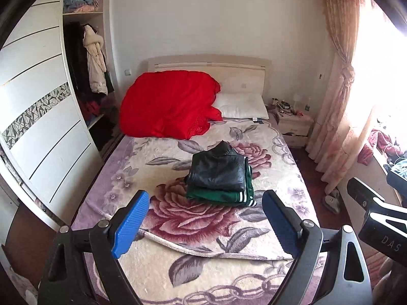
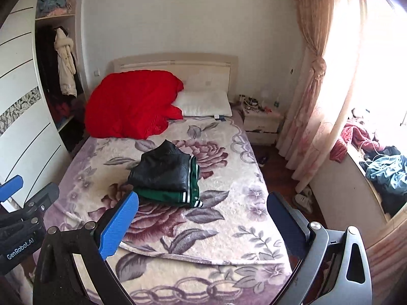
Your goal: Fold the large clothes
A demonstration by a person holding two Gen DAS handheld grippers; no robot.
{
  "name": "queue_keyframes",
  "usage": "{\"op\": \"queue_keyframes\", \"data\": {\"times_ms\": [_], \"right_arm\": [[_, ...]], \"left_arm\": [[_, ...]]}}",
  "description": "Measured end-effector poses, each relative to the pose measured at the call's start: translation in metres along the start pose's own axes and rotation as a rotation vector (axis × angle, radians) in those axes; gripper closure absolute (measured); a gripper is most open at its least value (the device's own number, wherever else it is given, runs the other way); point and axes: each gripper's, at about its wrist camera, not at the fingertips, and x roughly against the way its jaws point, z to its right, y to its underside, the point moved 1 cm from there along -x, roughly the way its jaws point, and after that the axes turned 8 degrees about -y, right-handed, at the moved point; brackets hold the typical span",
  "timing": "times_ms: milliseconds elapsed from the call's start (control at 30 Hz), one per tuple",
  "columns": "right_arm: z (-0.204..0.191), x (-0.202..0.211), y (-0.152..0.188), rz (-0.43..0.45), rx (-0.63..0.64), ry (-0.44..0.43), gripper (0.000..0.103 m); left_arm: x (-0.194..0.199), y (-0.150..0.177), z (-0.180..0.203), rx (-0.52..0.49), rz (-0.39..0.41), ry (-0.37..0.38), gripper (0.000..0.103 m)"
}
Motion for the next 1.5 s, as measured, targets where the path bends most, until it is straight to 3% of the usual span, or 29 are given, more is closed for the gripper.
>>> {"op": "queue_keyframes", "data": {"times_ms": [200,267,300,633,1500], "right_arm": [[0.002,0.016,-0.005,0.026,-0.001,-0.033,0.001],[0.002,0.017,-0.008,0.024,0.006,-0.041,0.000],[0.001,0.018,-0.009,0.021,0.013,-0.044,0.000],[0.002,0.022,-0.017,0.017,0.027,-0.059,0.000],[0.004,0.013,-0.033,0.025,0.067,-0.087,0.000]], "left_arm": [[0.005,0.004,0.000,0.012,-0.007,-0.025,0.011],[0.004,0.004,0.000,0.016,-0.022,-0.025,0.001],[0.004,0.003,-0.001,0.019,-0.028,-0.027,0.000],[0.017,0.000,-0.002,0.028,0.003,-0.053,0.000],[0.018,-0.008,-0.006,0.043,-0.009,-0.073,0.000]]}}
